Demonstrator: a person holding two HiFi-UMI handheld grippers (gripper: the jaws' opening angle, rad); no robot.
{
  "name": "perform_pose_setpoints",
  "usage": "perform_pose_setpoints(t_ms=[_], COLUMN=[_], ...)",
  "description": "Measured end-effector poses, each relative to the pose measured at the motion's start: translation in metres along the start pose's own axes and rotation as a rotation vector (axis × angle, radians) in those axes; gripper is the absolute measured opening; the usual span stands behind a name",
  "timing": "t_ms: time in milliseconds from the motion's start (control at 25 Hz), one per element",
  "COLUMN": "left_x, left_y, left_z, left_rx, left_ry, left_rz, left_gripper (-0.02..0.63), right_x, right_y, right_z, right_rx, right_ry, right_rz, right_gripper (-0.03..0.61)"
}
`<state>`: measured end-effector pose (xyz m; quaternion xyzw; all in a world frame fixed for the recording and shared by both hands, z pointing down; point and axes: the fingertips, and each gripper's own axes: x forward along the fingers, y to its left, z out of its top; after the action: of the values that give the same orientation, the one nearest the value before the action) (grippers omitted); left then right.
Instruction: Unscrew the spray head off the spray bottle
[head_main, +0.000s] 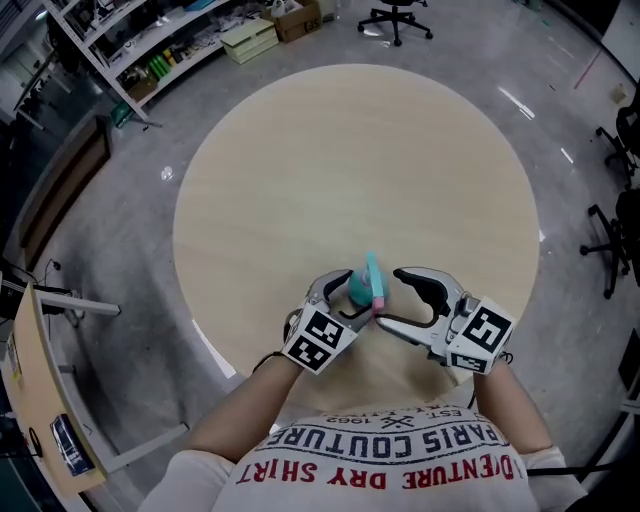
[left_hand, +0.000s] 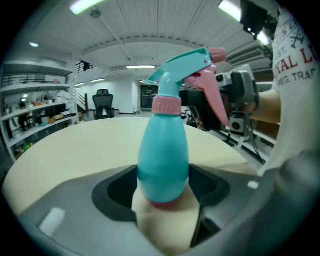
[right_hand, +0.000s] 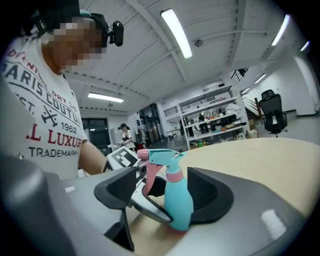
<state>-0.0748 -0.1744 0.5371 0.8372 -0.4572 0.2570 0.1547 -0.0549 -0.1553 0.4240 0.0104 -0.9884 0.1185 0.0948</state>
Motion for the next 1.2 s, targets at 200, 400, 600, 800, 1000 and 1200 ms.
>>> perform_pose_setpoints(t_ms=[200,400,600,800,1000,1200], left_x=[0.001,0.002,-0.001,-0.004,-0.013,-0.014], left_y=[-0.005,-0.004,-0.006,-0.004,-0.007,-0.007], left_z=[0.002,0.001,0.0,-0.003,-0.008,-0.009], left_rx=[-0.103,-0.173,-0.172,-0.147,0.024,0.134], left_ry=[-0.017,-0.008,-0.019,-0.044,-0.04,-0.023], left_rz=[0.146,0.239,0.235,0.158,-0.015,-0.171], left_gripper=[0.319,0.319,0.319,0.318,0.318,0.318], right_x=[0.007,0.02,0.017,0.012,0.002,0.003], right_y=[-0.01,-0.004,0.0,0.009,-0.002,-0.011], right_z=[-0.005,-0.005,-0.004,-0.007,-0.007,-0.005], right_rx=[0.026,-0.055,-0.023,-0.078,-0.128,-0.153], right_ry=[-0.038,-0.007,-0.018,0.019,0.073,0.103], right_rz=[-0.216,-0.294,-0.279,-0.173,-0.068,0.069], right_gripper=[0.278,0.266,0.239,0.078,0.046,0.044])
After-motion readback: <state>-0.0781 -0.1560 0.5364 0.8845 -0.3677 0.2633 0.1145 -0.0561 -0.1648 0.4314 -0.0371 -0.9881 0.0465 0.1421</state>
